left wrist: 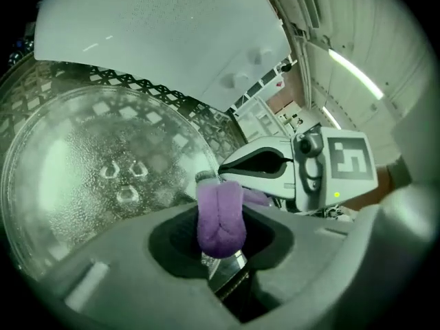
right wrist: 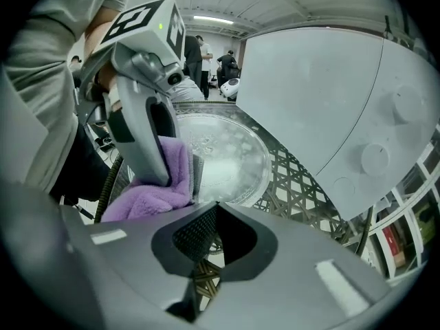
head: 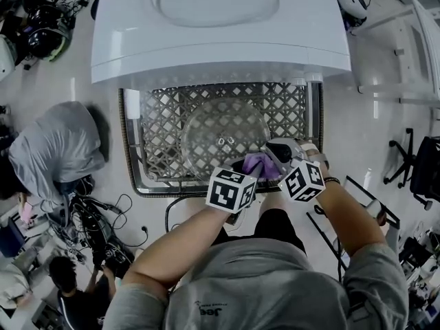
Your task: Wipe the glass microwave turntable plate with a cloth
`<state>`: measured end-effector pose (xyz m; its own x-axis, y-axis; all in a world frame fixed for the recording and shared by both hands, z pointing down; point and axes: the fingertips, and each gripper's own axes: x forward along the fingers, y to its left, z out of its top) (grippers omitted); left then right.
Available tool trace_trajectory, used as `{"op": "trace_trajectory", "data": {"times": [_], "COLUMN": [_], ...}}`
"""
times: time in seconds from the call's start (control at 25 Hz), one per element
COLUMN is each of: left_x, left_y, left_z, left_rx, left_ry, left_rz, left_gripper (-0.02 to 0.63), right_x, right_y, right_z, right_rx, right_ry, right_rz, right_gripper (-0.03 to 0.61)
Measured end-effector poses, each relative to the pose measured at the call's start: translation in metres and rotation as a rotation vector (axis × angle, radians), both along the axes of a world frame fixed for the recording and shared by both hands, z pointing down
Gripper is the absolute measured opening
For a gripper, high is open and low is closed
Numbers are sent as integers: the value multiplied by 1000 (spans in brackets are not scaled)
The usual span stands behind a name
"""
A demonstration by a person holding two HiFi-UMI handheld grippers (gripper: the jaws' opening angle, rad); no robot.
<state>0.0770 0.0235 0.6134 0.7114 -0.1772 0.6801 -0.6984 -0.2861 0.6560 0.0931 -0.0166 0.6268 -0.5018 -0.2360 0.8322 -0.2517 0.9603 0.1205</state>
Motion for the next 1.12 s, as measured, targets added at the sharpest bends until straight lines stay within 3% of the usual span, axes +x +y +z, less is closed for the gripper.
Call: {"op": "trace_trajectory", "data": {"times": [0.24, 0.72, 0.96, 1.12], "left_x": [-46, -203, -209, -180], "left_y": [2, 24, 24, 22], "left_z": [3, -4, -2, -16], "left_rx": [19, -20, -20, -32], "left_ry": [-82, -258, -271, -166], "left_rz": [-17, -163, -170, -192], "left_gripper": [97, 97, 97, 95], "right_x": [1, 1, 1, 2], "right_y": [0, 0, 0, 0], "right_z": [0, 1, 2, 2], "right_rx": [1, 7, 6, 7], "right_ry": [-5, 5, 15, 19], "right_rz": [9, 4, 5, -1], "right_gripper": [6, 6, 6, 6]}}
